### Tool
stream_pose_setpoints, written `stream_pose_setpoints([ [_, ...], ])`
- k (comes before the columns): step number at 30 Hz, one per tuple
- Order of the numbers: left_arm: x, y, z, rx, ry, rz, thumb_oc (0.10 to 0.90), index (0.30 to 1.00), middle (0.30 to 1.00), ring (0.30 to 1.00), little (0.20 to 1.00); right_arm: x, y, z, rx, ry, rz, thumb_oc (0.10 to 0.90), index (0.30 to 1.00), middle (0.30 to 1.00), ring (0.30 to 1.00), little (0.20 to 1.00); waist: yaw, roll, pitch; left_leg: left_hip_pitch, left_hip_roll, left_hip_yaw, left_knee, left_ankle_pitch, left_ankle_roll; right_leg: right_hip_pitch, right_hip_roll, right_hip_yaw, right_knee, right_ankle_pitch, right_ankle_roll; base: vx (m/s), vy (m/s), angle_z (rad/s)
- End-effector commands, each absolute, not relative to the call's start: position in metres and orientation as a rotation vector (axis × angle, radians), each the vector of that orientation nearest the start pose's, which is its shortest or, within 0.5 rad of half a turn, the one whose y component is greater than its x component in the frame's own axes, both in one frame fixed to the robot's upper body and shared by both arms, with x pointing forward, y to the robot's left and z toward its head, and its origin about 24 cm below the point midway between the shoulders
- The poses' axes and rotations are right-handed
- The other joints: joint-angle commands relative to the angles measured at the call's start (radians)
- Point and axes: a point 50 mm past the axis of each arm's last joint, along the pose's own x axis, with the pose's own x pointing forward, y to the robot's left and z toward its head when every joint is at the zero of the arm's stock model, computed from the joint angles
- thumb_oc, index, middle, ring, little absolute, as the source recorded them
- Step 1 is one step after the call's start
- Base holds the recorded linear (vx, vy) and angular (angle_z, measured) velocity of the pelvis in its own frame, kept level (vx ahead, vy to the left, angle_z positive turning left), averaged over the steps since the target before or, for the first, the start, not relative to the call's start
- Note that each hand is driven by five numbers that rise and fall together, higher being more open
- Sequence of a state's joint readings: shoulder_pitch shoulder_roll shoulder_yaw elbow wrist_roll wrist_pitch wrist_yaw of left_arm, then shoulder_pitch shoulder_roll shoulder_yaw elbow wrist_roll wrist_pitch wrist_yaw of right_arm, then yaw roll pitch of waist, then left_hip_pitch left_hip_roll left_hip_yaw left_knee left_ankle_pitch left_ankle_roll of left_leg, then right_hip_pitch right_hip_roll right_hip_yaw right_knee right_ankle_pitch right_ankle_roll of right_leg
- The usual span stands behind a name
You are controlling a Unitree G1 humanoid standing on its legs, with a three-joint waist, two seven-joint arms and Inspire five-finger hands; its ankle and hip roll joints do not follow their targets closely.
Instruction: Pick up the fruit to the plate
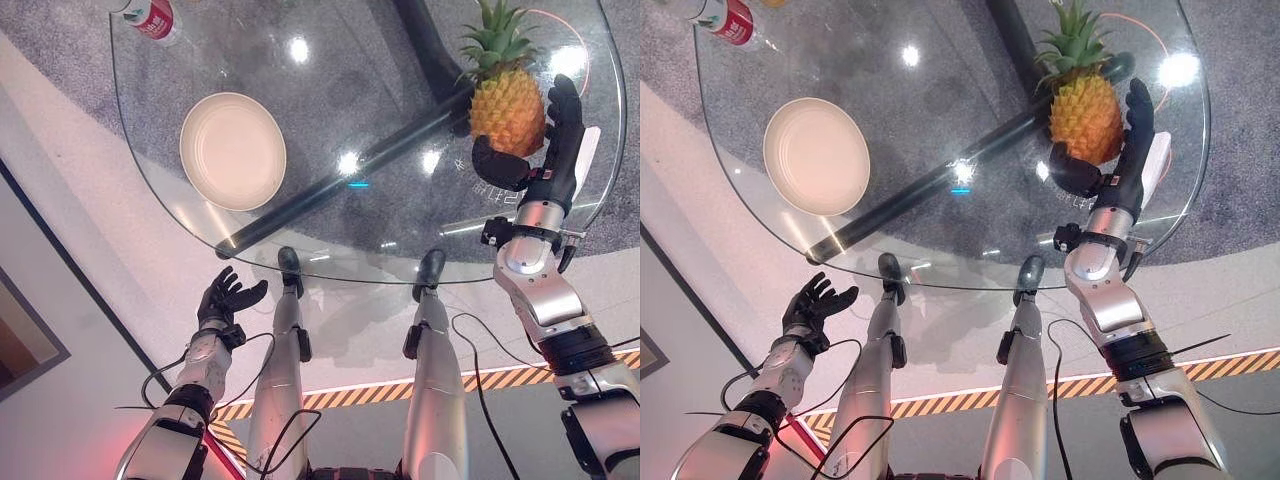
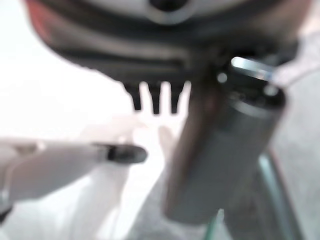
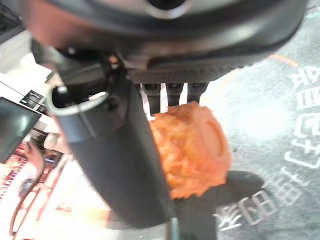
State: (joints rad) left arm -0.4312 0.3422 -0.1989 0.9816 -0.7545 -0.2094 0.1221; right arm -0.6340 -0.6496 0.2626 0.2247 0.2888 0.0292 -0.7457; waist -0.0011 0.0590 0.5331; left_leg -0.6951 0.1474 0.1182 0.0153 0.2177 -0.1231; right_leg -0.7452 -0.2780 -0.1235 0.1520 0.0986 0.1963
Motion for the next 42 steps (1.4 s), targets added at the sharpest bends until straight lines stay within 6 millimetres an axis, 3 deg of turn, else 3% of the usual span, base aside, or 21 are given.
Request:
stream_pose_setpoints([
  [1, 0.285, 0.264, -0.034, -0.162, 0.385, 0.401, 0.800, 0.900, 0.900, 0.900, 0.900, 0.337, -0.242, 0.239, -0.307, -0.554, -0.635, 0.800, 0.900, 0.900, 0.900, 0.900, 0.016, -0.022, -0.013, 0.006, -0.010, -0.039, 0.048, -0.056, -0.002, -0.018, -0.012, -0.084, 0.023, 0.076, 0.018, 0.00, 0.000, 0.00],
  [13, 0.288, 0.262, -0.031, -0.151, 0.385, 0.382, 0.800, 0.900, 0.900, 0.900, 0.900, 0.349, -0.244, 0.242, -0.356, -0.455, -0.653, 0.800, 0.900, 0.900, 0.900, 0.900, 0.032, -0.015, -0.013, 0.004, -0.012, -0.043, 0.044, -0.055, -0.001, -0.020, -0.016, -0.094, 0.026, 0.073, 0.017, 0.00, -0.003, 0.01],
  [14, 0.288, 0.262, -0.031, -0.152, 0.385, 0.381, 0.800, 0.900, 0.900, 0.900, 0.900, 0.349, -0.244, 0.242, -0.361, -0.448, -0.655, 0.707, 0.820, 0.820, 0.820, 0.807, 0.033, -0.014, -0.013, 0.005, -0.012, -0.043, 0.044, -0.054, -0.001, -0.020, -0.016, -0.094, 0.027, 0.073, 0.017, 0.00, 0.000, 0.00],
  [15, 0.288, 0.262, -0.031, -0.152, 0.384, 0.380, 0.800, 0.900, 0.900, 0.900, 0.900, 0.349, -0.245, 0.241, -0.363, -0.448, -0.657, 0.248, 0.427, 0.427, 0.427, 0.348, 0.033, -0.013, -0.013, 0.005, -0.012, -0.043, 0.044, -0.054, 0.000, -0.021, -0.016, -0.093, 0.028, 0.073, 0.016, 0.00, 0.000, 0.00],
  [16, 0.287, 0.261, -0.032, -0.154, 0.385, 0.380, 0.800, 0.900, 0.900, 0.900, 0.900, 0.349, -0.245, 0.241, -0.363, -0.451, -0.661, 0.100, 0.300, 0.300, 0.300, 0.200, 0.033, -0.012, -0.013, 0.004, -0.012, -0.043, 0.045, -0.054, 0.000, -0.023, -0.016, -0.093, 0.030, 0.072, 0.016, 0.00, 0.000, 0.00],
  [32, 0.287, 0.262, -0.030, -0.231, 0.346, 0.424, 0.800, 0.900, 0.900, 0.900, 0.900, 0.346, -0.244, 0.244, -0.358, -0.481, -0.667, 0.100, 0.300, 0.300, 0.300, 0.200, 0.032, -0.005, -0.013, 0.016, -0.013, -0.042, 0.042, -0.056, 0.000, -0.017, -0.014, -0.086, 0.030, 0.068, 0.015, 0.00, 0.000, 0.00],
  [37, 0.287, 0.271, -0.023, -0.349, 0.280, 0.538, 0.800, 0.900, 0.900, 0.900, 0.900, 0.344, -0.243, 0.245, -0.367, -0.504, -0.669, 0.100, 0.300, 0.300, 0.300, 0.200, 0.031, -0.003, -0.013, 0.023, -0.013, -0.043, 0.043, -0.057, -0.001, -0.012, -0.015, -0.083, 0.033, 0.064, 0.014, 0.00, 0.000, 0.00],
  [42, 0.289, 0.289, -0.003, -0.530, 0.130, 0.746, 0.800, 0.900, 0.900, 0.900, 0.900, 0.340, -0.241, 0.244, -0.382, -0.534, -0.679, 0.100, 0.300, 0.300, 0.300, 0.200, 0.031, -0.001, -0.013, 0.039, -0.014, -0.045, 0.041, -0.060, -0.001, -0.001, -0.019, -0.079, 0.036, 0.057, 0.012, 0.00, 0.000, 0.01],
])
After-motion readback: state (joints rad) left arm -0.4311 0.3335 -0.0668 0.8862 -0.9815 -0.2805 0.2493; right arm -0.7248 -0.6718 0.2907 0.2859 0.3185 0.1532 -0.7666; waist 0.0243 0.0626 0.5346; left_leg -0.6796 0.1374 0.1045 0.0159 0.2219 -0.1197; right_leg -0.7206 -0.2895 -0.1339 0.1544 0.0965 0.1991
